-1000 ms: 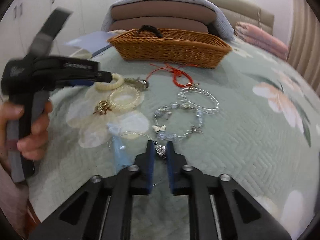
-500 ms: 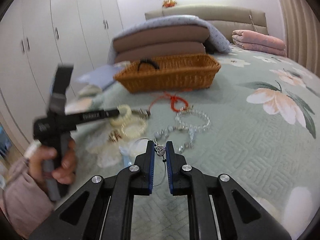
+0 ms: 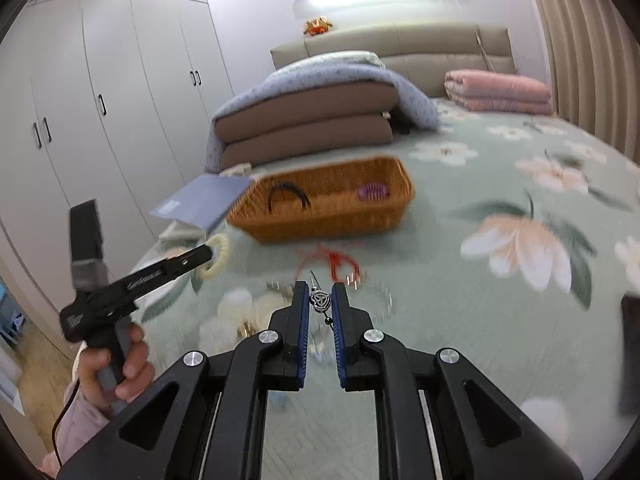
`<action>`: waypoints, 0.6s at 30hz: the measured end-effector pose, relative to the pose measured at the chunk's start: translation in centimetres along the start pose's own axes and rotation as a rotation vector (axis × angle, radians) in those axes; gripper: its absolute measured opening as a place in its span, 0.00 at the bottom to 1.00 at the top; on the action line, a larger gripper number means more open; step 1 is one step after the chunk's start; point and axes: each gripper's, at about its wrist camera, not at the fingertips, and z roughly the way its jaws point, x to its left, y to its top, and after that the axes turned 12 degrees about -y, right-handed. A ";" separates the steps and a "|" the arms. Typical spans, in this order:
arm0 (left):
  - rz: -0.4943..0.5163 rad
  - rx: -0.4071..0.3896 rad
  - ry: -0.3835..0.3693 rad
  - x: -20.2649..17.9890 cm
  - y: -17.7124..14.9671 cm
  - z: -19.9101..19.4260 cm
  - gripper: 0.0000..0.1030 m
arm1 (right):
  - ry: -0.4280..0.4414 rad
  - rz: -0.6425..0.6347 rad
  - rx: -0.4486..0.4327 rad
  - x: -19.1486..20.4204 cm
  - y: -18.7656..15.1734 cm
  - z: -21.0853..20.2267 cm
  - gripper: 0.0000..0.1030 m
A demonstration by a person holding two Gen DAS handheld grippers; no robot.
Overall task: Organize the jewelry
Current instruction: 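Lower the bead bracelet and silver charm into the basket and open both tools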
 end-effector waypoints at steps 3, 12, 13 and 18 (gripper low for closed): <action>0.013 -0.032 0.006 -1.2 2.4 -1.0 0.10 | -0.010 -0.027 -0.039 1.3 3.1 0.6 0.14; 0.089 0.008 0.055 -1.9 8.3 5.3 0.10 | -0.035 -0.065 -0.128 2.4 10.8 8.9 0.14; 0.081 0.015 0.045 -1.8 8.8 6.7 0.10 | -0.039 -0.051 -0.116 1.9 11.3 10.7 0.14; 0.129 0.054 0.082 -2.0 9.0 13.4 0.10 | -0.023 -0.006 -0.032 -0.6 12.2 18.3 0.14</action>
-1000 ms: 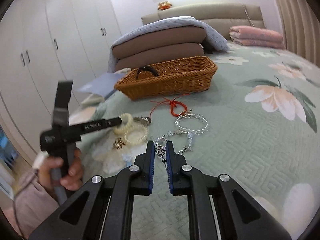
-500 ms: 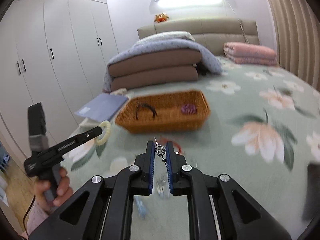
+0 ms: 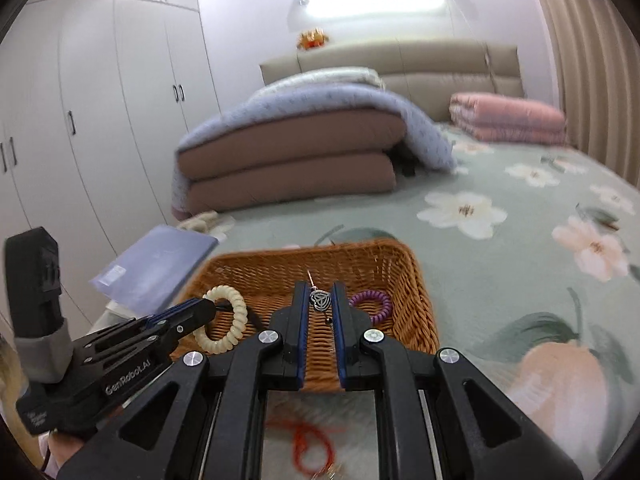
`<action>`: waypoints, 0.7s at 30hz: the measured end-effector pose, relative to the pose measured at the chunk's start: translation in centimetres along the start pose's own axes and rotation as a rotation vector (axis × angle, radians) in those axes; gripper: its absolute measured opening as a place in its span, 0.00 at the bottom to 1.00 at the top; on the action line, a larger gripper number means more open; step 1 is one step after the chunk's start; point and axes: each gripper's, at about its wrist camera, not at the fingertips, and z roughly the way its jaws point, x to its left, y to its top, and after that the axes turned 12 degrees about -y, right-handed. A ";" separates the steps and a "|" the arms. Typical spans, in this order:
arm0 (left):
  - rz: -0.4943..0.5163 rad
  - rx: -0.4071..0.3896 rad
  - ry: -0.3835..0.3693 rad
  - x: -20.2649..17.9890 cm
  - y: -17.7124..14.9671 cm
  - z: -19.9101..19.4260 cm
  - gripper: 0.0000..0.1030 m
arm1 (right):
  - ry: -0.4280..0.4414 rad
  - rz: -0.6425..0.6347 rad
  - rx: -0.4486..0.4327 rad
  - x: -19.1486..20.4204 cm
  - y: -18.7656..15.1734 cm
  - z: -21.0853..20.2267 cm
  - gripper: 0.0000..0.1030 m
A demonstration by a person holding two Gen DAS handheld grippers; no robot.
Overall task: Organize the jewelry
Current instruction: 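Lower the bead bracelet and silver charm into the basket and open both tools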
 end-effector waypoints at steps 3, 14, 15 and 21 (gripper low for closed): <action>-0.013 0.033 -0.003 0.2 0.0 2.7 0.10 | -0.003 -0.012 0.038 -0.5 -0.7 2.8 0.14; 0.051 0.060 0.029 -0.6 -0.7 3.9 0.12 | -0.036 -0.026 0.066 -1.4 -2.3 5.4 0.19; 0.040 0.066 0.019 -0.4 -0.8 3.8 0.14 | -0.031 -0.021 0.073 -1.5 -2.3 5.4 0.24; 0.051 0.026 -0.030 -1.2 -0.7 0.3 0.47 | -0.012 -0.008 0.056 -2.1 -2.3 1.9 0.48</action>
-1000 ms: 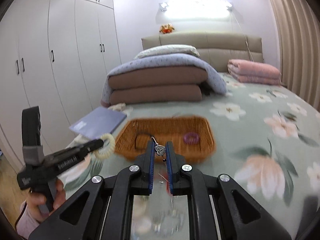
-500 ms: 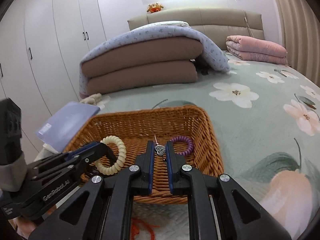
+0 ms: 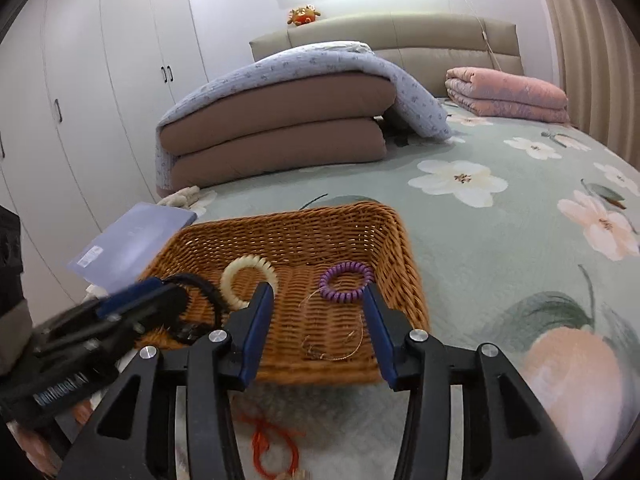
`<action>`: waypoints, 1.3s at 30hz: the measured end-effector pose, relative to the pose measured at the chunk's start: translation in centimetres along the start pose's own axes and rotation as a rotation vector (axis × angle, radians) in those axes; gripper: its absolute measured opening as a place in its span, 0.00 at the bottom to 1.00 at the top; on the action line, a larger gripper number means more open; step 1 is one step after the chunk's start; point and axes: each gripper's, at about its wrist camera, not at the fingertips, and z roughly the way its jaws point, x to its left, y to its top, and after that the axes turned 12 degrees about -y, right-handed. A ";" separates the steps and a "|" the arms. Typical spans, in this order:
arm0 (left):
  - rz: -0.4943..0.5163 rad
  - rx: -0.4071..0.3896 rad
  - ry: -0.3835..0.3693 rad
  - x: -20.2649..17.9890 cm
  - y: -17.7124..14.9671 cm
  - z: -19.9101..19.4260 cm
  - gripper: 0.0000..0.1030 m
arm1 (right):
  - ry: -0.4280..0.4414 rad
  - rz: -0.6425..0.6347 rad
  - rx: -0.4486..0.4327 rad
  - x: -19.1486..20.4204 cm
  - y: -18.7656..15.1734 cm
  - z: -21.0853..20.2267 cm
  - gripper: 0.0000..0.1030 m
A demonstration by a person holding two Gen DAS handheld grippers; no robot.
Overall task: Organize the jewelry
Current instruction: 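Lower the bead bracelet and silver charm into the basket and open both tools, then grasp the blue hair clip with the left tool while the right tool grasps a silver chain bracelet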
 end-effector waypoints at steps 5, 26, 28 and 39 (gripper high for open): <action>0.014 -0.026 -0.019 -1.2 -1.1 -6.0 0.47 | 0.037 0.017 -0.015 -0.6 -1.9 -6.2 0.48; -0.178 0.067 -0.002 -4.4 -16.5 -13.2 0.47 | -0.051 -0.038 -0.020 -0.1 -15.2 -14.2 0.48; -0.185 0.096 0.001 -5.5 -17.6 -12.1 0.47 | -0.056 -0.006 0.015 -1.3 -15.0 -13.4 0.48; -0.172 0.138 0.047 -7.6 -19.1 -9.4 0.47 | 0.004 -0.043 0.230 -0.9 -15.0 -8.1 0.43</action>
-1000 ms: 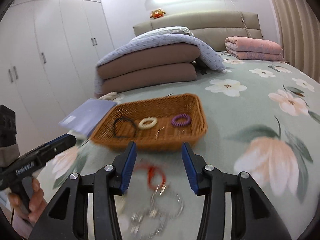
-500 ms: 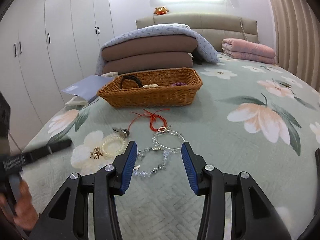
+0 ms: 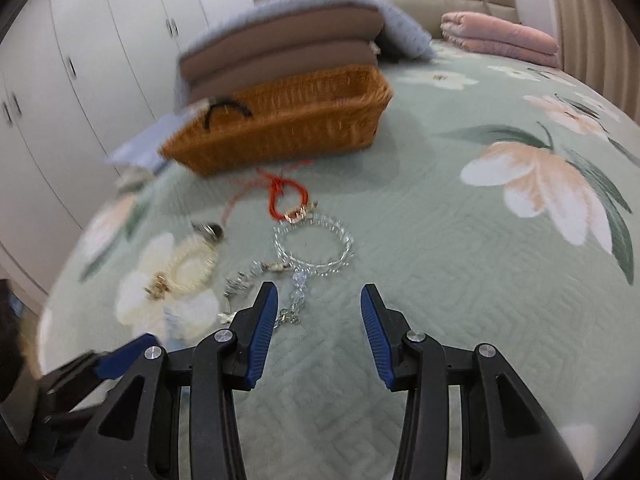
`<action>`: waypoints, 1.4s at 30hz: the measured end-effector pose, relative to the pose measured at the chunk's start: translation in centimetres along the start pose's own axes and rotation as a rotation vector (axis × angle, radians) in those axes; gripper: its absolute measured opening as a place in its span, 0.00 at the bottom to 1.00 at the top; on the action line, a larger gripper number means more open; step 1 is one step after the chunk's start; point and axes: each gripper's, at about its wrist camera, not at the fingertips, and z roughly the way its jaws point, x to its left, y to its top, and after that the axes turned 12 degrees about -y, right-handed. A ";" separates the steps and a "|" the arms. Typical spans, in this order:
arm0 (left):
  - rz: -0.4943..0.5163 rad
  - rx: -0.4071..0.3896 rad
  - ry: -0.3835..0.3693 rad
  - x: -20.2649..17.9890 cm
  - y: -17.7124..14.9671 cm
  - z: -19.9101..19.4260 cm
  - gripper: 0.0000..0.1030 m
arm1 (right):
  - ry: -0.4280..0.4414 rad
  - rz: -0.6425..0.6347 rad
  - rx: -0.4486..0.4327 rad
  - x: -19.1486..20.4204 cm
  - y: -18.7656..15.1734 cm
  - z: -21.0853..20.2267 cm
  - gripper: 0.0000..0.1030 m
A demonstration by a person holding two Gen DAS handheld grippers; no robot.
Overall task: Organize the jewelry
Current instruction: 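Grasp the blue hair clip with the left tool while the right tool grasps a silver chain bracelet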
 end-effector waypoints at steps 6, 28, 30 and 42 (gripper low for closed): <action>0.016 -0.010 -0.010 0.1 -0.2 -0.2 0.51 | -0.030 -0.069 0.038 1.4 1.2 2.1 0.27; 0.116 0.057 0.092 0.5 -0.5 -1.5 0.54 | -0.067 -0.143 0.005 2.5 0.5 1.6 0.13; 0.112 0.060 0.058 0.3 -0.4 -1.3 0.54 | -0.054 -0.140 0.010 2.5 0.5 1.6 0.15; 0.155 0.071 0.090 -0.5 -0.2 0.2 0.21 | -0.075 -0.177 -0.019 3.3 0.3 1.4 0.12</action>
